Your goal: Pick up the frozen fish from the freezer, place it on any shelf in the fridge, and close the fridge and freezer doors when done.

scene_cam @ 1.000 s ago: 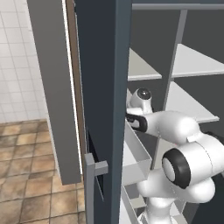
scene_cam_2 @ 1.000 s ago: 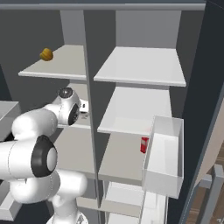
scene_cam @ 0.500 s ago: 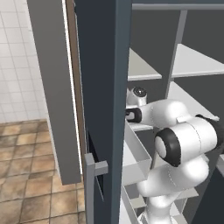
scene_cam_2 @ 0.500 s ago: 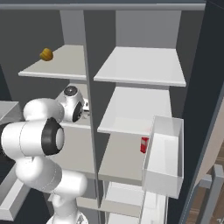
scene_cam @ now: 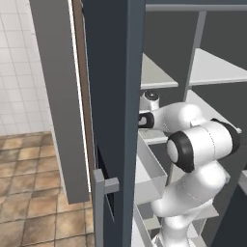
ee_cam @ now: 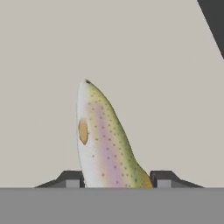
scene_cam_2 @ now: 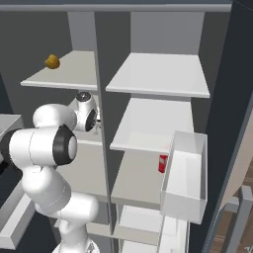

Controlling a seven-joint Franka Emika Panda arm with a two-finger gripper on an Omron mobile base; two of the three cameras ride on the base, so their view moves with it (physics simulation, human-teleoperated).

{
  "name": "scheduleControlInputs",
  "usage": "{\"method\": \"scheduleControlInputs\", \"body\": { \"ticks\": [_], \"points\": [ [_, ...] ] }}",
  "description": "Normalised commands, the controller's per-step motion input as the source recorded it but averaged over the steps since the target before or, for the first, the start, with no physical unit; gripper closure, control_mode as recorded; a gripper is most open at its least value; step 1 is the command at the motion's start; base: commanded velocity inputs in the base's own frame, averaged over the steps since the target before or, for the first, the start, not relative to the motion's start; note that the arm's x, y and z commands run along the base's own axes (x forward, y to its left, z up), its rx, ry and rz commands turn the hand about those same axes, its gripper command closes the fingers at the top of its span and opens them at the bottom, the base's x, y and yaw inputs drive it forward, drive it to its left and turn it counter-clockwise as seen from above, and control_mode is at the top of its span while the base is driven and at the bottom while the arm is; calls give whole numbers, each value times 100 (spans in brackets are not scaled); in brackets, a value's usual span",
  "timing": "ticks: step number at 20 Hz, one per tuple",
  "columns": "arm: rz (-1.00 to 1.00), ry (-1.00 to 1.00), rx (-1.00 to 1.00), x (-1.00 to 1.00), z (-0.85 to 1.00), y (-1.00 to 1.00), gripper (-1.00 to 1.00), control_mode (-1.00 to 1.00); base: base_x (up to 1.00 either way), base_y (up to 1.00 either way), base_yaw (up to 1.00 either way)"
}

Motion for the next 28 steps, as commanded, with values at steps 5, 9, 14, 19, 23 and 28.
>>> {"method": "scheduleControlInputs", "body": {
  "ticks": [5,9,14,19,23,28],
  "points": [
    [0,-2,0,-37,-17,0,100,-100,0,0,0],
    [0,-11,-2,-77,1,13,100,-100,0,0,0],
    [0,-19,-3,-97,30,20,100,-100,0,0,0],
    [0,-4,-1,-88,81,17,100,-100,0,0,0],
    [0,0,0,-98,100,2,100,-100,0,0,0],
    [0,6,0,-100,94,-1,100,-100,0,0,0]
  ]
}}
